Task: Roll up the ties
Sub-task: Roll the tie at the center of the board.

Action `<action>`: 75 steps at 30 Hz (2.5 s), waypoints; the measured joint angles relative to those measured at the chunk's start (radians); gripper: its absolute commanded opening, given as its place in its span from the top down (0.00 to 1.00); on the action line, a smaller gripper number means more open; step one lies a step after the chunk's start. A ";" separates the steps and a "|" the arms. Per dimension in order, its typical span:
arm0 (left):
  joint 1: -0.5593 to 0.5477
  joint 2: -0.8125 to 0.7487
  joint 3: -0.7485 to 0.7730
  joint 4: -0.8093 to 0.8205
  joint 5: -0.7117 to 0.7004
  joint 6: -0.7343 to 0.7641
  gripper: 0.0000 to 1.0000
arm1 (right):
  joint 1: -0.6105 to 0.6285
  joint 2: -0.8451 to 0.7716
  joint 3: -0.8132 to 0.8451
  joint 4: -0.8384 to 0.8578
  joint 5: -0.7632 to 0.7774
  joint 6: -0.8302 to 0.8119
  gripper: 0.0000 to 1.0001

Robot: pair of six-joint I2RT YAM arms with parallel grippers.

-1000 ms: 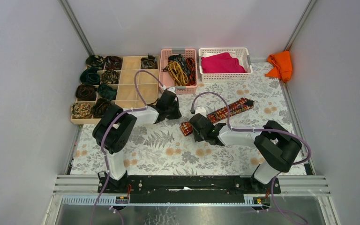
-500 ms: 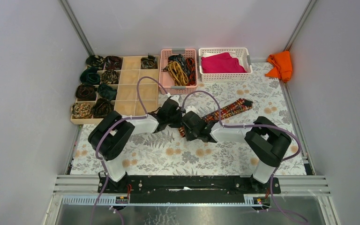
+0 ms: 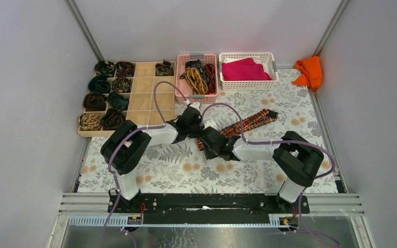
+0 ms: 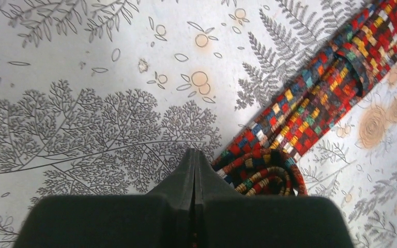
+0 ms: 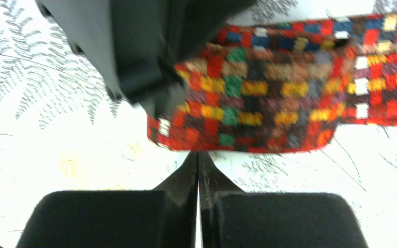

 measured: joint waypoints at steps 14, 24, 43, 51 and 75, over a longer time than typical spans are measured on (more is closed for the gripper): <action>0.041 0.107 0.235 -0.234 -0.118 0.060 1.00 | 0.008 -0.045 -0.042 -0.059 0.167 0.048 1.00; 0.040 0.087 0.159 -0.126 0.004 0.043 1.00 | -0.094 -0.018 -0.010 -0.067 0.176 0.031 1.00; 0.050 0.058 0.083 -0.044 0.091 0.015 1.00 | -0.138 -0.003 0.054 -0.125 0.130 -0.026 1.00; 0.104 0.089 0.163 -0.132 0.043 0.022 1.00 | -0.137 -0.104 -0.112 0.016 -0.013 0.010 1.00; 0.117 0.164 0.107 0.110 0.462 0.034 1.00 | -0.126 0.032 -0.014 0.118 0.098 0.046 1.00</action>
